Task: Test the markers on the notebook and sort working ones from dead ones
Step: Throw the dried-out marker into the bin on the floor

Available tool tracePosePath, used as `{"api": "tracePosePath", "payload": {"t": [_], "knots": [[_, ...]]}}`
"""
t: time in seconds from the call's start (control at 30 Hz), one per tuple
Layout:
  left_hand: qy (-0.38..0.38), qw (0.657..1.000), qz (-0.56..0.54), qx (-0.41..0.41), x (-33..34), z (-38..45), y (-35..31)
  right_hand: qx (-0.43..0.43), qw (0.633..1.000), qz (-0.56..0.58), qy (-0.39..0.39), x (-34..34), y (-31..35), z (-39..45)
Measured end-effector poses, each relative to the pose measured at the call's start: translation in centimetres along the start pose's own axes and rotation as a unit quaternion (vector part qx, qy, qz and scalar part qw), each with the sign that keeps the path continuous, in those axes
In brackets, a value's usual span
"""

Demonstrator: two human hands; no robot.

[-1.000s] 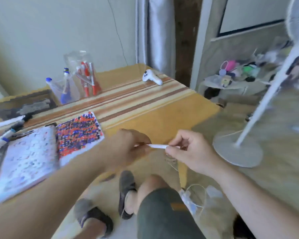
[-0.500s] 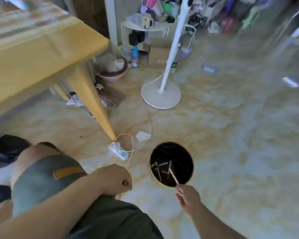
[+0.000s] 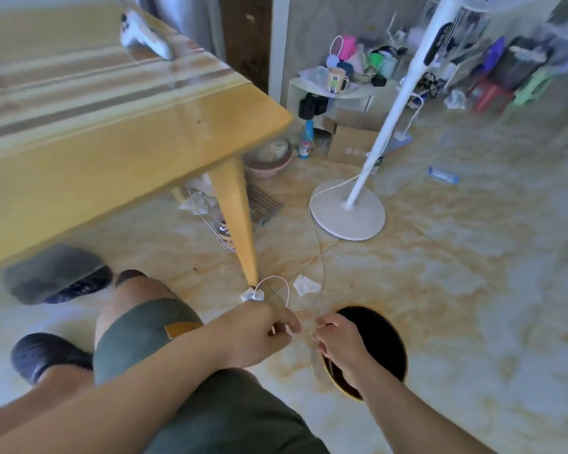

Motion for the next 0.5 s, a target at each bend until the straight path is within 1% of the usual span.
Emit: {"api": "tracePosePath", "payload": {"t": [0.07, 0.13, 0.23, 0.3, 0.37, 0.43, 0.5], "knots": [[-0.056, 0.998, -0.024, -0.004, -5.2, -2.2, 1.0, -0.071, 0.996, -0.019, 0.052, 5.1, 5.4, -1.6], [-0.117, 0.993, -0.032, 0.003, -11.4, -5.8, 2.0, -0.165, 0.978, -0.041, 0.117, 10.5, 11.8, -4.5], [-0.221, 0.975, -0.033, -0.003, -21.2, -13.4, 4.9, -0.287, 0.934, -0.054, 0.204, 18.5, 21.8, -11.2], [-0.286, 0.957, -0.051, -0.022, -26.6, -18.9, 8.2, -0.358, 0.891, -0.072, 0.269, 24.0, 27.6, -16.4], [-0.346, 0.934, -0.055, -0.067, -30.5, -24.0, 13.0, -0.412, 0.848, -0.080, 0.323, 29.8, 32.0, -20.2], [-0.386, 0.911, -0.025, -0.144, -32.6, -28.4, 18.9, -0.448, 0.813, -0.086, 0.360, 36.2, 34.8, -22.7], [-0.381, 0.896, 0.039, -0.225, -32.7, -31.3, 24.8, -0.485, 0.781, -0.107, 0.377, 42.6, 36.1, -24.0]]}}
Point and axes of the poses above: each hand's wrist, its own z-axis towards the middle knuckle, its own x-axis out of the palm, y = z × x, the point moved 10 cm from there along z, towards the middle knuckle, and after that the axes turned 14 degrees about z, right-handed, at the moved point
